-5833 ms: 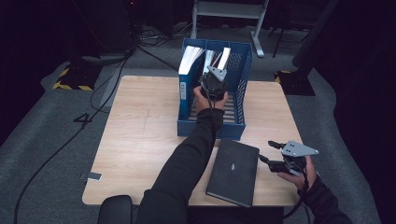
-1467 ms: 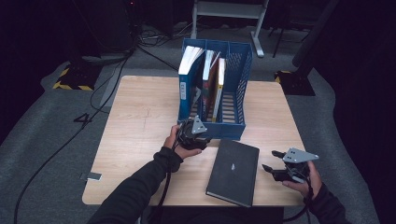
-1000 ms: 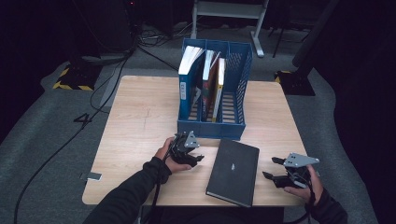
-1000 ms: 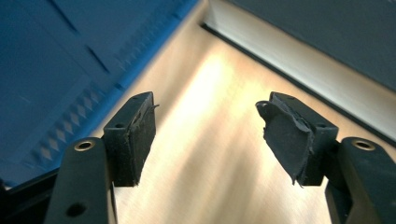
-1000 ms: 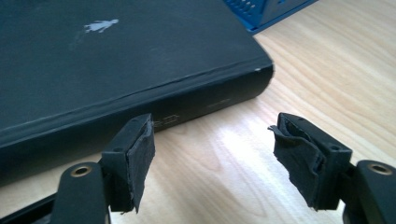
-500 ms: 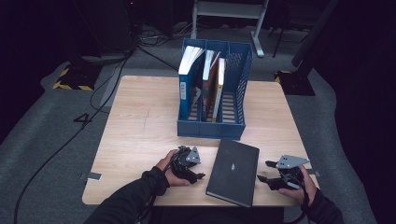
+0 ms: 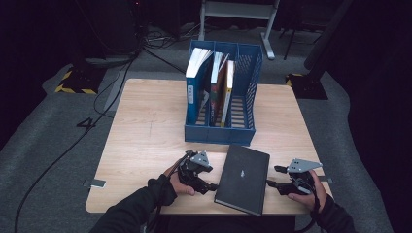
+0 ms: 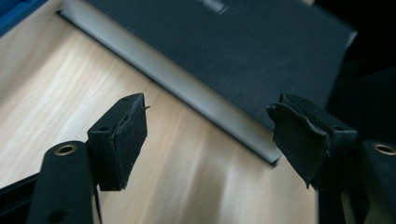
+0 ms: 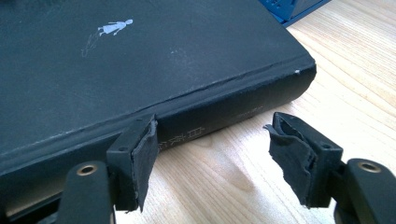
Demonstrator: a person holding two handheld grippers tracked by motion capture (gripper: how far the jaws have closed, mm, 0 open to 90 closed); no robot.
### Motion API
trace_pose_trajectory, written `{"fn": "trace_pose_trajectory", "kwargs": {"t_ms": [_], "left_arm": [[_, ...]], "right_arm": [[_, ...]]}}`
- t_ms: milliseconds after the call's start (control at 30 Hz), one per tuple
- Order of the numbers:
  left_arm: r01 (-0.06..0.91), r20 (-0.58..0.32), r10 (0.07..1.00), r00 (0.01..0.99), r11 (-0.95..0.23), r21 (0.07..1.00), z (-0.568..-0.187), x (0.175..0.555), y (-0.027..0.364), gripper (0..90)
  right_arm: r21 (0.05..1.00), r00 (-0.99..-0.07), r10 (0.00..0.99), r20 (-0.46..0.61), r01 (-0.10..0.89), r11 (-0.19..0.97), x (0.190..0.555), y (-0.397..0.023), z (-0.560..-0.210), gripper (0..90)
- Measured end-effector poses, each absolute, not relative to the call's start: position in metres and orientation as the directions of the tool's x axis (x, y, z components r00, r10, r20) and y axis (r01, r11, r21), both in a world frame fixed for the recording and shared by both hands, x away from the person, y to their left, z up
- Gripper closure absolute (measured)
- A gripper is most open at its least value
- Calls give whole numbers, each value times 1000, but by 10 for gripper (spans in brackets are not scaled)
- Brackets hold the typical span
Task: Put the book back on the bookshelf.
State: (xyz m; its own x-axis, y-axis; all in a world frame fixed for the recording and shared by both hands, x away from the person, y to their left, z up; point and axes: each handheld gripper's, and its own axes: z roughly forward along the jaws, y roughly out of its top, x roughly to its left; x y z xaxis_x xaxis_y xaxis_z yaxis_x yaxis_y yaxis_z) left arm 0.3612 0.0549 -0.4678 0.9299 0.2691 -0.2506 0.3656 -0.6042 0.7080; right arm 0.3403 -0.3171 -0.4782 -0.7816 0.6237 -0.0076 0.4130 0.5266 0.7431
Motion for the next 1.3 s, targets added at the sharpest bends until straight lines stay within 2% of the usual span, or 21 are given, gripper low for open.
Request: {"fn": "trace_pose_trajectory", "kwargs": {"t_ms": [400,600,667,800,933,1067,1300], "left_arm": [[441,-315,309,897,-613,655,-479,377,25,213],[452,-349,288,892,-619,642,-482,386,9,179],[454,-357,283,890,-625,635,-483,389,6,139],[461,-370,280,886,-618,636,-485,392,6,139],[460,-375,273,886,-619,636,-486,394,6,132],[461,-376,273,885,-627,629,-487,397,3,95],[457,-384,262,886,-639,619,-486,401,1,95]], "right_arm": [[718,-784,620,-21,420,555,341,-318,-480,328],[711,-776,630,-12,437,551,343,-319,-480,327],[709,-774,634,-9,442,550,343,-319,-481,327],[710,-769,639,-2,449,543,345,-320,-482,326],[703,-768,640,-17,446,554,345,-320,-482,381],[702,-767,642,0,457,546,347,-321,-482,387],[683,-758,652,-19,466,562,349,-319,-484,414]]}}
